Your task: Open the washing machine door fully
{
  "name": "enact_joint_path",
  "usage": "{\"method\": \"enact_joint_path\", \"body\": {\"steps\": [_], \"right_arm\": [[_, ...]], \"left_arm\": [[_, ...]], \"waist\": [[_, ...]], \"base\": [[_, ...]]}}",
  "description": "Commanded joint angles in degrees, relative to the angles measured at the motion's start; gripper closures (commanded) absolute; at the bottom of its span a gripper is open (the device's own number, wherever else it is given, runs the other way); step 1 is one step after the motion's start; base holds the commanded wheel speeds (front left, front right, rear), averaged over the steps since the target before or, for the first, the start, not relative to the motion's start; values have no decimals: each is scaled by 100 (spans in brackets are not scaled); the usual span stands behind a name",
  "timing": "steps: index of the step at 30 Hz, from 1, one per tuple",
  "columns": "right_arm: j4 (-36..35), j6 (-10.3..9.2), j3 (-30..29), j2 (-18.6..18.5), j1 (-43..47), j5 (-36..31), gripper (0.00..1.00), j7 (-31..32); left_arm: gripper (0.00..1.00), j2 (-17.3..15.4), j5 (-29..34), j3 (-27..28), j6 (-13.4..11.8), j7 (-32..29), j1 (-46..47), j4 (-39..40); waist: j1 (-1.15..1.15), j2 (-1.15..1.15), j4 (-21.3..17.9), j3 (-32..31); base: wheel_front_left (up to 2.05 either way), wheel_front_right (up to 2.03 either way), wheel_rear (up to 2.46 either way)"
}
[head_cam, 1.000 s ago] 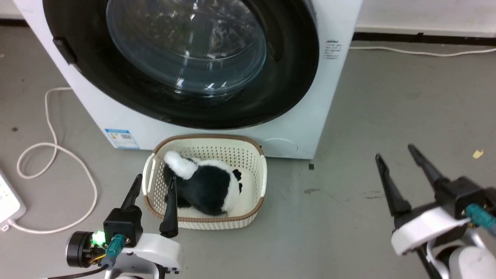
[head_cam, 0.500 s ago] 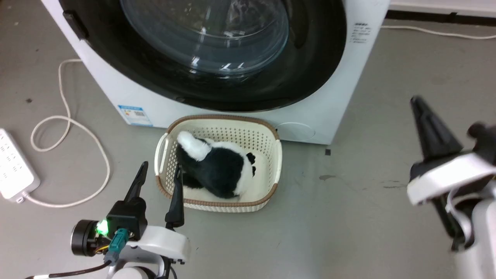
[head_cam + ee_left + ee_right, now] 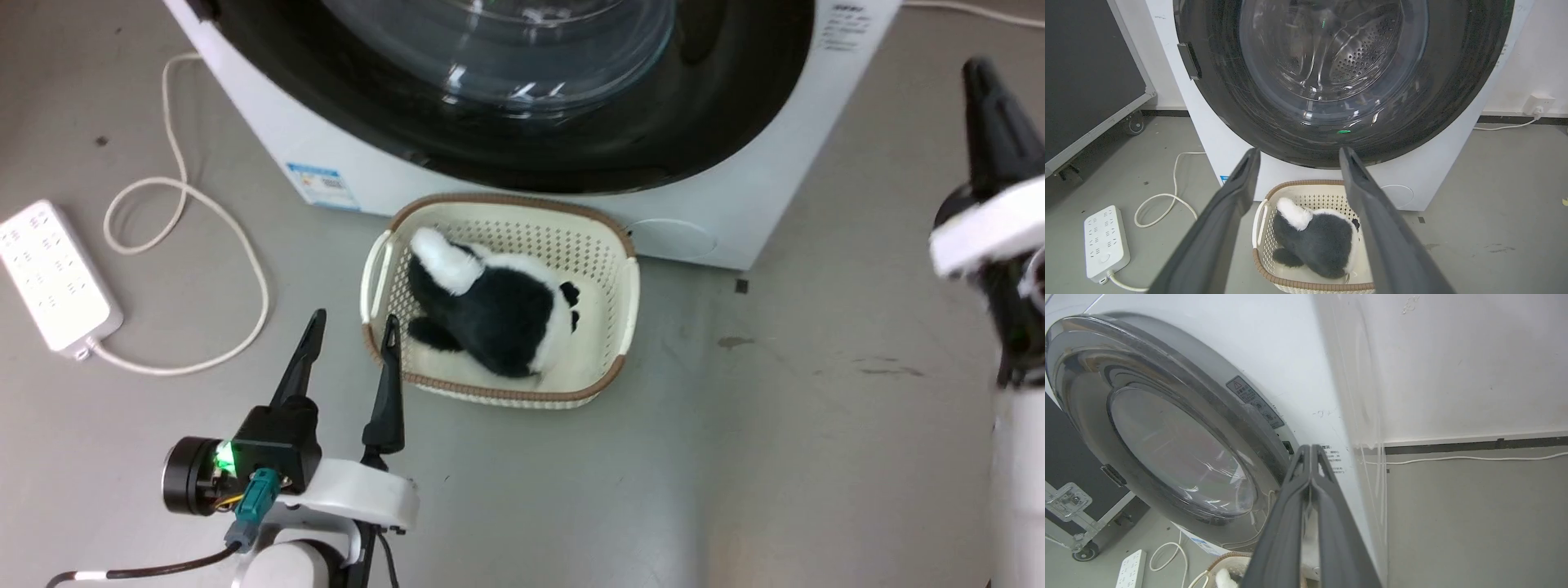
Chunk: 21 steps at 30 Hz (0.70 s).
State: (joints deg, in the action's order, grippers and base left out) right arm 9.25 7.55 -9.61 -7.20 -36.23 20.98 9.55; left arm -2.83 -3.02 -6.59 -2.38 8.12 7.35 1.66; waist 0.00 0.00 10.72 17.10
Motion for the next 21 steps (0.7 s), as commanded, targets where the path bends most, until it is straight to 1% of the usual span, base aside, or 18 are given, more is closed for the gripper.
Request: {"method": "enact_joint_path", "body": {"steps": [1,2,5,6,7,8,14,17,21], "right_arm": [[35,-2,-34,13,-174,77,100,21],[218,-2,-187,74,-419,213,100,170],[410,-3,-347,134,-668,365,100,333],[515,-3,-421,164,-791,453,100,448],[716,-3,-556,217,-1035,629,100,692],[716,-3,-556,217,-1035,629,100,692],[1194,-3,-867,283,-1643,1083,100,1401],[1521,-4,-1153,302,-1924,1281,100,1716],[1874,-4,-1441,271,-2315,1321,100,2069]], "left_arm": [[0,-4,-24,-14,-23,44,90,28],[0,-4,-44,-48,-43,68,119,34],[0,-4,-62,-82,-60,92,149,39],[0,-4,-72,-99,-69,104,164,40],[0,-4,-89,-132,-86,128,195,45],[0,-4,-89,-132,-86,128,195,45],[0,-4,-132,-241,-138,199,290,57],[0,-4,-150,-291,-168,235,318,53],[0,-4,-156,-351,-196,283,339,57]], "waist": [[0,0,62,63],[0,0,122,133],[0,0,181,199],[0,0,210,232],[0,0,265,298],[0,0,265,298],[0,0,435,463],[0,0,518,516],[0,0,625,602]], "base": [[0,0,0],[0,0,0],[0,0,0],[0,0,0],[0,0,0],[0,0,0],[0,0,0],[0,0,0],[0,0,0]]}}
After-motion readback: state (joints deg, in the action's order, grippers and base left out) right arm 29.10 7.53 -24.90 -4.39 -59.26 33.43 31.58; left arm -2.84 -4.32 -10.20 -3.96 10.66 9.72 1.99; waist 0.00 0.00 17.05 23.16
